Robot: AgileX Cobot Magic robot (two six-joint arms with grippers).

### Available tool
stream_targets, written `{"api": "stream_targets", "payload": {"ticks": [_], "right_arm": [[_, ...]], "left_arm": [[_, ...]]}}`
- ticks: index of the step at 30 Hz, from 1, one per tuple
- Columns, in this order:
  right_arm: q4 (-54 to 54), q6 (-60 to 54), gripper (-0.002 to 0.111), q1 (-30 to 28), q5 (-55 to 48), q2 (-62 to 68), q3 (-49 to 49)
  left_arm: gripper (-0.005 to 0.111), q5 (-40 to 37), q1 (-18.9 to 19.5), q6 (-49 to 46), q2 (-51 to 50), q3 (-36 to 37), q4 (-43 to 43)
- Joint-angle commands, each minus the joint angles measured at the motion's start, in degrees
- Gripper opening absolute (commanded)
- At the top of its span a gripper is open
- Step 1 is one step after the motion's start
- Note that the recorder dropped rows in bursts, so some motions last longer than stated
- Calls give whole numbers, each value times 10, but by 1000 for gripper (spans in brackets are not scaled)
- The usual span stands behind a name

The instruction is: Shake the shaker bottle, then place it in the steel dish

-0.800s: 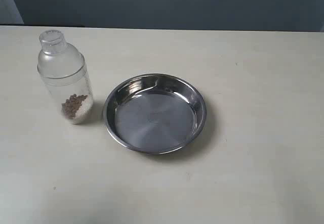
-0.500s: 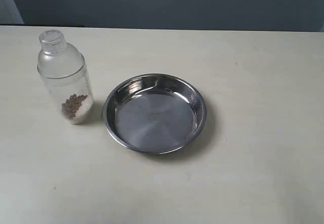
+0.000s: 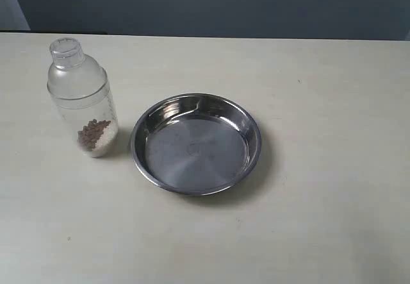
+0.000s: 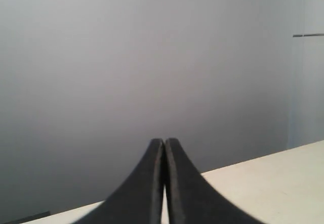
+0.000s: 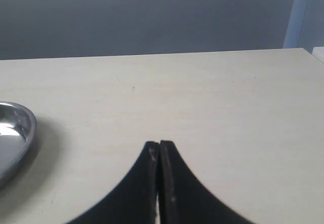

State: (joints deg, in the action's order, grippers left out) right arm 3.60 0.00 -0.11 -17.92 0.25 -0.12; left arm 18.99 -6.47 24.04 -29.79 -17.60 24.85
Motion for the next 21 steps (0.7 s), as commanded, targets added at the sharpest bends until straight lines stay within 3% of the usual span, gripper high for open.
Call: {"api": "stream_targets", "payload": {"ticks": [1, 12, 17, 21], "right_arm": [[-1, 0, -1, 1, 4, -3, 1], [-1, 0, -1, 1, 4, -3, 1], [-1, 0, -1, 1, 4, -3, 1], [-1, 0, -1, 1, 4, -3, 1]], "left_arm": [[0, 22, -4, -37, -89, -48, 7], [0, 20, -4, -37, -213, -94, 0], [0, 74, -4, -36, -213, -100, -9], [1, 154, -4, -36, -213, -100, 49]]}}
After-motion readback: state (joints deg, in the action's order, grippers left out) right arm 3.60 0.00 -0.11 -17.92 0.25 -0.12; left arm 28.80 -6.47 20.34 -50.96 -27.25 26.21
